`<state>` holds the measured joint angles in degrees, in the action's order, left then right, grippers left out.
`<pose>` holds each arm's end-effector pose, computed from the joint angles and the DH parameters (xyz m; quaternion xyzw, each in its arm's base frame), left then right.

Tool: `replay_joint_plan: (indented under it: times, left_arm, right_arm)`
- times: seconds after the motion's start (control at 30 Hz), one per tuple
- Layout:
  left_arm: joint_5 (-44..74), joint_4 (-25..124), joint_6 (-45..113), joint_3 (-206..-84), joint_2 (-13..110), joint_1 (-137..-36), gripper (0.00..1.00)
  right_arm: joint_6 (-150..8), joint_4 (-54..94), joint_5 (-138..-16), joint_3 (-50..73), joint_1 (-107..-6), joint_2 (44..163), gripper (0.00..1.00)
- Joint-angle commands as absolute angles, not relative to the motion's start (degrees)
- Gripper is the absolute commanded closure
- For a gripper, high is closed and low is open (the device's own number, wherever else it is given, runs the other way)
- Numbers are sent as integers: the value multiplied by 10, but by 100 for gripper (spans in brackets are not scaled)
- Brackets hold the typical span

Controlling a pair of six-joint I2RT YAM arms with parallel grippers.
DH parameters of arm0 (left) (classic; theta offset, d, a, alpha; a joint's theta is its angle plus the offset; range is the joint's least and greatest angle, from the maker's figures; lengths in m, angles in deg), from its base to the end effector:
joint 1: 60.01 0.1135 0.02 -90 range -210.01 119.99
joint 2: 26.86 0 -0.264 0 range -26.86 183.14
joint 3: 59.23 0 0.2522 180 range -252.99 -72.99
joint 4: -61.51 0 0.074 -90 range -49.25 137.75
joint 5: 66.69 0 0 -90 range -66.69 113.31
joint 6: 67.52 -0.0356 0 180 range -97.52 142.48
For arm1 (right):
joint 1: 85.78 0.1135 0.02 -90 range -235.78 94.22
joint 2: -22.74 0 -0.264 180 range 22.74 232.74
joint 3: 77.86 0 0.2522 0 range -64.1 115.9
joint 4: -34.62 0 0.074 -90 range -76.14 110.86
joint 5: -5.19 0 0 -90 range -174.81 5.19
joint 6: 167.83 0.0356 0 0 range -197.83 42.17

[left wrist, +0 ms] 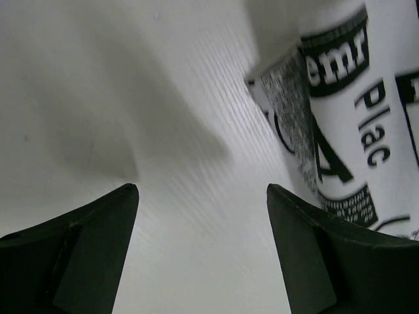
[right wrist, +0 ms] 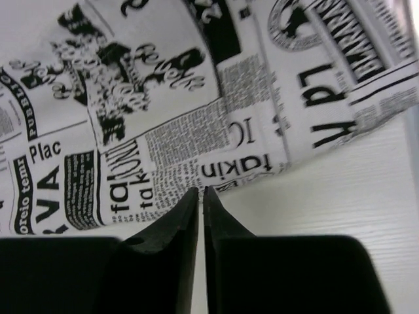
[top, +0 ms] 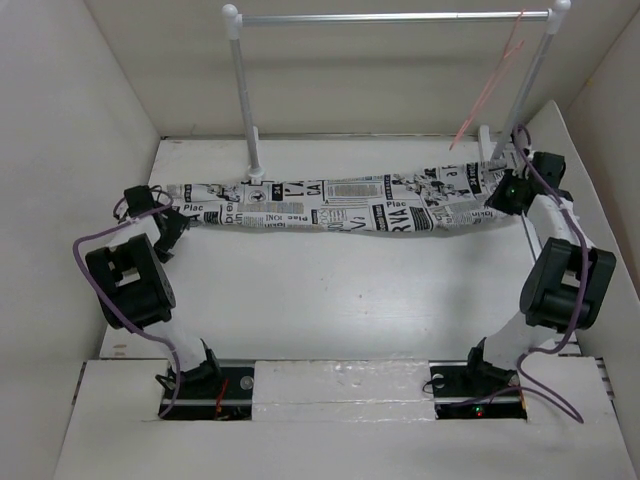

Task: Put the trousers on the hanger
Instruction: Fold the trousers at the center of the board.

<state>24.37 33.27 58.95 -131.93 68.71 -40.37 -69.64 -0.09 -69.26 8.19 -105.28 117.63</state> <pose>0.3264 0.1172 0.1929 -0.4462 0.8307 -0.0401 0.3306 0.3522 -0.1146 0.2632 0.1661 0.8968 0.0852 0.4011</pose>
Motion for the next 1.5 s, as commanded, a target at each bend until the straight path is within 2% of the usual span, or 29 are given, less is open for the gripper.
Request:
replay_joint_plan:
  times: [0.0,0.03,0.17,0.23,0.3,0.47,0.53,0.63,0.7,0.73,0.8,0.83,0.9,1.0,1.1,1.23,1.27,1.37,1.4,1.43,1.47]
  left_arm:
    - [138,446,622,-1334,714,-381,25]
    - [124,458,624,-1336,718,-381,25]
    - [78,543,653,-1307,713,-381,28]
    - [58,570,665,-1289,710,-381,34]
    - [56,576,671,-1281,708,-381,35]
    - [50,573,680,-1305,732,-381,47]
    - [56,574,684,-1316,741,-381,59]
    - [62,570,684,-1336,754,-381,60]
    - [67,559,678,-1358,771,-381,64]
    - [72,545,677,-1366,776,-381,70]
    - [81,542,677,-1377,785,-386,71]
    - [89,524,668,-1390,790,-386,96]
    - [91,508,663,-1408,793,-386,100]
    - [107,452,639,-1443,780,-386,100]
    - [146,327,601,-1503,756,-406,100]
    - [158,298,593,-1510,721,-406,100]
    - [164,290,593,-1517,725,-406,96]
    - [194,237,589,-1529,744,-406,65]
    - [192,231,588,-1531,747,-406,60]
    - [194,231,587,-1526,739,-406,46]
    - [200,246,583,-1521,730,-406,24]
  right_arm:
    - [-716,48,-652,50,-1027,1161,87]
    - [-717,57,-646,44,-1020,1157,80]
    - [-736,36,-649,31,-967,1141,69]
    - [-743,38,-636,10,-940,1127,66]
    - [-756,29,-639,0,-918,1122,66]
    - [-767,31,-639,-38,-900,1109,66]
    - [-769,31,-636,-42,-886,1109,66]
    - [-770,26,-638,-39,-879,1112,66]
    - [-771,23,-648,-42,-873,1112,67]
    - [-771,23,-646,-42,-873,1112,67]
    - [-771,23,-643,-42,-873,1109,67]
    - [-771,19,-640,-36,-878,1112,66]
    - [-771,17,-638,-31,-878,1111,67]
    - [-788,13,-634,-21,-883,1111,67]
    - [-795,5,-625,-10,-889,1117,67]
    - [-792,16,-615,-12,-889,1124,67]
    - [-791,17,-614,-11,-889,1126,67]
    - [-791,12,-616,-7,-889,1136,66]
    - [-788,9,-618,-6,-889,1137,66]
    - [-785,7,-620,-6,-895,1136,66]
    - [-783,7,-623,-6,-895,1135,64]
